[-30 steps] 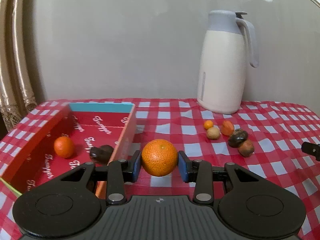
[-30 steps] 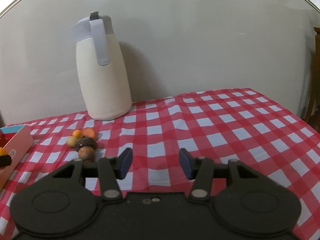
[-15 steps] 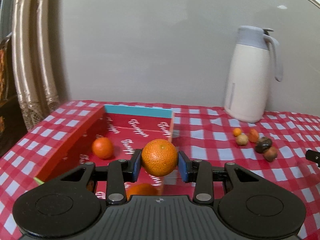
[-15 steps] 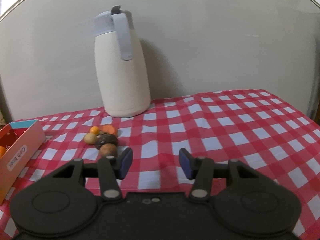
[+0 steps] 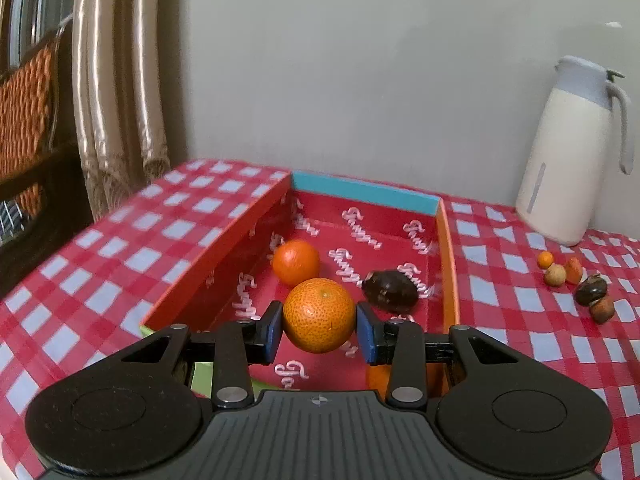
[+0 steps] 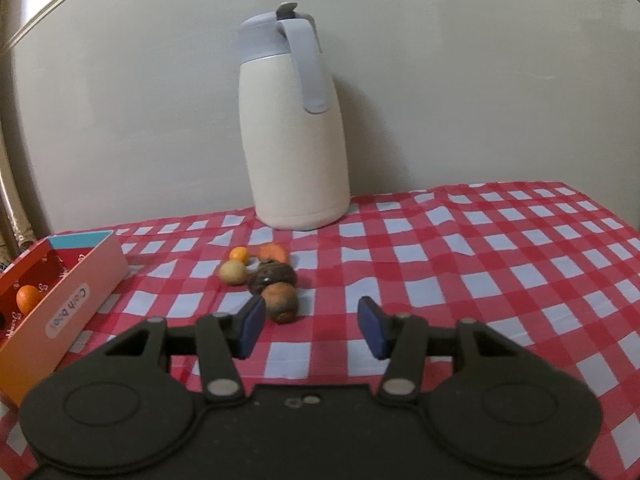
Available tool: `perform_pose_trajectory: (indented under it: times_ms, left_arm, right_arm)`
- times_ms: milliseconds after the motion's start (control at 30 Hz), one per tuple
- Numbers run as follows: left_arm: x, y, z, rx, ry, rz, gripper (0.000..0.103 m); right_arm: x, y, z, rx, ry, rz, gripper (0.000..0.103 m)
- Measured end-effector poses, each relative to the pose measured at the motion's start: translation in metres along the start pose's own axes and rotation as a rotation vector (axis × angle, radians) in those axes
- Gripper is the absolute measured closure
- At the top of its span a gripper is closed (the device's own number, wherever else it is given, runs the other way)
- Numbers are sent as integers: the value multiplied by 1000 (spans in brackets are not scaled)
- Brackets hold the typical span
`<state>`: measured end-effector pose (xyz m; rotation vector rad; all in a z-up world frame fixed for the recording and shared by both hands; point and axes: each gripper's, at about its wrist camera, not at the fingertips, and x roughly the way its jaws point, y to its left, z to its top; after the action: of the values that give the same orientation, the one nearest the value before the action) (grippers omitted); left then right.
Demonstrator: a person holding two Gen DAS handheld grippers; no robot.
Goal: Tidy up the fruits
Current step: 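Carry the orange with the left gripper into the box and open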
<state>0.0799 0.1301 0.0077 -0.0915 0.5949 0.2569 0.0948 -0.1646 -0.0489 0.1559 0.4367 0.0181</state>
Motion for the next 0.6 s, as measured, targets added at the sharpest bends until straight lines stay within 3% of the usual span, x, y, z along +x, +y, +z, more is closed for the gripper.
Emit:
perform_pose_trajectory:
  times_ms: [167,200,267,600]
  left_arm:
    - [0,-4,-1,11,-10,24,60]
    - [0,-5,-1,11,-13,23,56]
    - [-2,-6,-1,12,-26,33,35]
    - [-7,-13,0,26,-47,24,34]
  right_arm:
    - [0,-1,-2,-4,1,0,52]
    - [0,-1,-2,-4,1,-2,52]
    - [0,-3,-2,-4,1,-4,52]
    - [-1,-4,-1,1,-1,-3,52]
